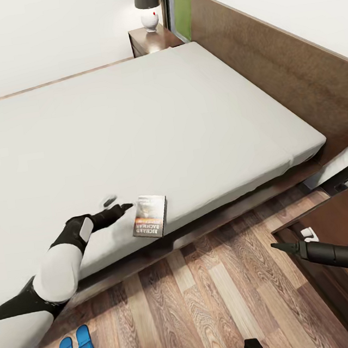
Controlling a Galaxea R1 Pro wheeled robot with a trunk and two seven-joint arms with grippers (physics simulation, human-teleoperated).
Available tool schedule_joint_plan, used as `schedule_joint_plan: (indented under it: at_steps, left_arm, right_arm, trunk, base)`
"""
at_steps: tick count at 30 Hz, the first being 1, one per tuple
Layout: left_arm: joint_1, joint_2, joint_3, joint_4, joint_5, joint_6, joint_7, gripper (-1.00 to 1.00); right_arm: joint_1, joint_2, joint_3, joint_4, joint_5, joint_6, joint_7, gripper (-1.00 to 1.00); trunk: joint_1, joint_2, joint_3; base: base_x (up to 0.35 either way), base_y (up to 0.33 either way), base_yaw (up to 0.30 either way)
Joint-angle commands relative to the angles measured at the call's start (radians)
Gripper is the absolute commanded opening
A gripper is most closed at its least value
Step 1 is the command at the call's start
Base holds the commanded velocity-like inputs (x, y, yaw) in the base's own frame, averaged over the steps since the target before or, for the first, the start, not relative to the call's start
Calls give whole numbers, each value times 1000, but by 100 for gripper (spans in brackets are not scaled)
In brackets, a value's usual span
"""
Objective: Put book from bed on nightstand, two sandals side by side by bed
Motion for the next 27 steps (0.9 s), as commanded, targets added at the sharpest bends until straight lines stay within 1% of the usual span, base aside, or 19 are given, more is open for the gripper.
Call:
schedule_joint_plan:
  at_steps: [1, 2, 4, 5, 6, 7, 8, 10, 11, 13, 14, 16, 17, 24, 27]
  left_arm:
    - [-1, 29, 8, -2, -8, 15, -24, 100]
    - [-1, 43, 8, -3, -7, 21, -31, 100]
    - [-1, 96, 7, -4, -8, 53, -52, 100]
    - [-1, 108, 7, -4, -8, 60, -58, 100]
    - [-1, 141, 7, -2, -8, 74, -80, 100]
    - [-1, 161, 7, -1, -8, 79, -99, 100]
    - [-1, 170, 7, -1, -9, 81, -111, 100]
    - [-1, 199, 6, 1, -10, 86, -174, 100]
    - [0, 214, 6, 1, -13, 88, -233, 100]
    - [2, 224, 4, 2, -16, 89, -301, 100]
    - [3, 227, 3, 2, -18, 89, -322, 100]
    - [8, 229, 3, 2, -19, 90, -340, 100]
    - [10, 229, 3, 3, -19, 90, -344, 100]
    - [17, 231, 2, 3, -20, 92, -357, 100]
    - [21, 231, 2, 30, -21, 92, -358, 100]
  right_arm:
    - [0, 0, 0, 0, -4, 7, 1, 100]
    - [0, -1, 0, 0, -3, 7, 1, 100]
    - [0, 0, 1, 0, -3, 7, 1, 100]
    - [0, 0, 1, 0, -3, 7, 1, 100]
    - [0, 0, 1, 0, -3, 7, 1, 100]
    - [0, 0, 1, 0, -2, 7, 1, 100]
    - [0, 0, 1, 0, -2, 7, 1, 100]
    - [0, 0, 2, 0, -2, 7, 1, 100]
    - [0, 0, 3, 0, -2, 7, 1, 100]
    - [0, 0, 3, 0, -2, 7, 1, 100]
    - [0, 0, 3, 0, -2, 7, 1, 100]
    - [0, 0, 3, 0, -2, 7, 1, 100]
    - [0, 0, 3, 0, -2, 7, 1, 100]
    - [0, 0, 3, 0, -2, 7, 1, 100]
    - [0, 0, 3, 0, -2, 7, 1, 100]
  trunk:
    - [0, 0, -1]
    - [0, 0, -1]
    - [0, 0, -1]
    - [0, 0, -1]
    - [0, 0, -1]
    - [0, 0, -1]
    - [0, 0, -1]
    - [0, 0, -1]
    - [0, 0, -1]
    - [0, 0, -1]
    - [0, 0, -1]
    - [0, 0, -1]
    - [0, 0, -1]
    - [-27, 49, 21]
    - [-38, 70, 31]
  base:
    - [0, 0, 0]
    - [0, 0, 0]
    - [0, 0, 0]
    - [0, 0, 0]
    - [0, 0, 0]
    - [0, 0, 0]
    - [0, 0, 0]
    - [0, 0, 0]
    - [0, 0, 0]
    - [0, 0, 0]
    - [0, 0, 0]
    - [0, 0, 0]
    - [0, 0, 0]
    - [0, 0, 0]
    - [0, 0, 0]
